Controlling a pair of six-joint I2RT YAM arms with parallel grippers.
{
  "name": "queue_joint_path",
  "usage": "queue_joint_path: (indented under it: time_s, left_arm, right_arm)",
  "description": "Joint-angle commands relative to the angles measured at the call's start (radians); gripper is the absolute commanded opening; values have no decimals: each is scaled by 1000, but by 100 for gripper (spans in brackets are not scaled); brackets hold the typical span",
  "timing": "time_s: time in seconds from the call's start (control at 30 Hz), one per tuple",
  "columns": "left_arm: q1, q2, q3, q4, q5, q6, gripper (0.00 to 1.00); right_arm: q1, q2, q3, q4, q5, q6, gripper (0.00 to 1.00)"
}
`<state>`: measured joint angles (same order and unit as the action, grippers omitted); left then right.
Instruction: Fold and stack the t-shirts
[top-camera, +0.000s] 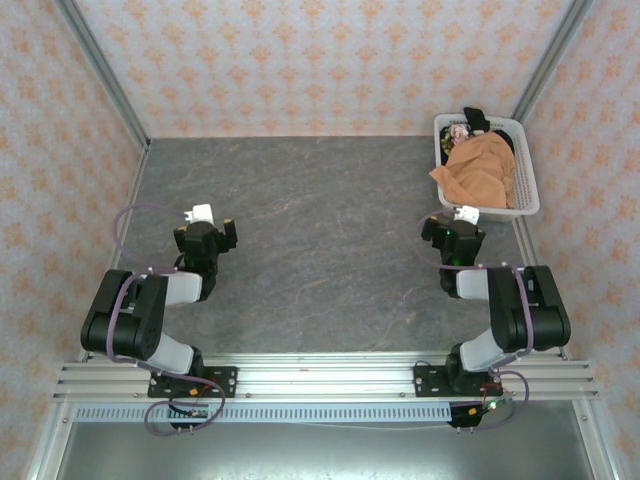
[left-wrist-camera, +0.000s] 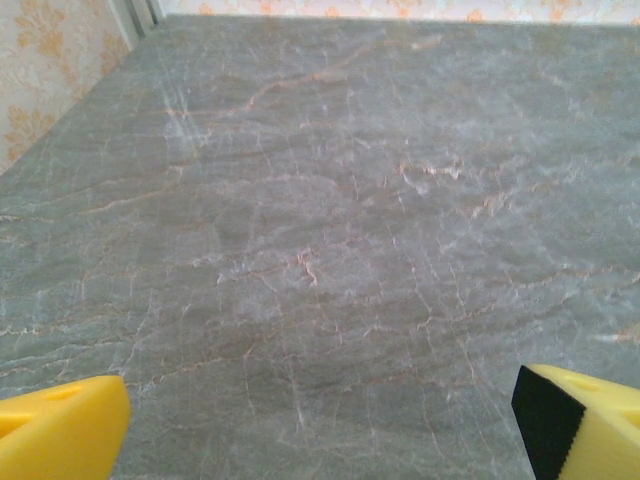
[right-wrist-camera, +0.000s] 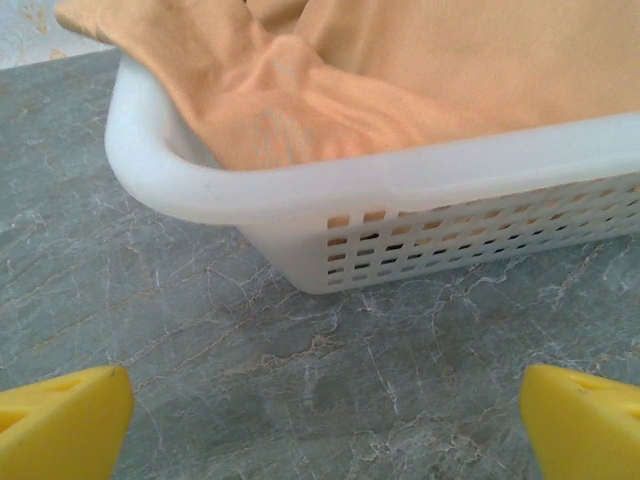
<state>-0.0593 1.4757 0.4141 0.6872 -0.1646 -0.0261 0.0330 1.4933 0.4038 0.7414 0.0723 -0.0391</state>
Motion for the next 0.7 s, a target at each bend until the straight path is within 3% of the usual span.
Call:
queue_joint_path:
  time_s: [0.0, 0.1, 0.17, 0.23, 0.3, 0.33, 0.37, 0.4, 0.43, 0.53, 0.67]
  left_arm:
    - [-25, -127, 69, -148, -60, 34, 100]
    - [-71, -317, 58, -151, -137, 32, 100]
    - [-94, -415, 135, -235, -175, -25, 100]
    - [-89, -452, 365, -659, -227, -266, 100]
    - [-84, -394, 666, -1199, -379, -625, 100]
    - [-64, -358, 730, -1273, -363, -686, 100]
    - [-19, -318, 775, -1273, -194, -671, 100]
    - [17, -284, 805, -1247, -16, -672, 100]
    - [24, -255, 825, -1223, 87, -682, 100]
    - [-26, -195, 889, -1170, 275, -684, 100]
    - [-144, -142, 969, -1193, 383, -649, 96]
  right_arm:
    - [33, -163, 36, -128, 125, -1, 99]
    - [77, -393, 134, -303, 224, 16, 99]
    - [83, -468, 313, -555, 301, 186, 99]
    - [53, -441, 570, -928, 162, 295, 99]
    - [48, -362, 740, -1145, 178, 457, 99]
    - [30, -329, 782, -1184, 147, 493, 99]
    - [-3, -282, 832, -1202, 60, 472, 99]
    - [-16, -240, 886, -1236, 50, 464, 99]
    - [-19, -194, 948, -1291, 82, 468, 99]
    - [-53, -9, 1177, -1480, 99, 462, 100]
    - [-122, 240, 1424, -1658, 88, 469, 99]
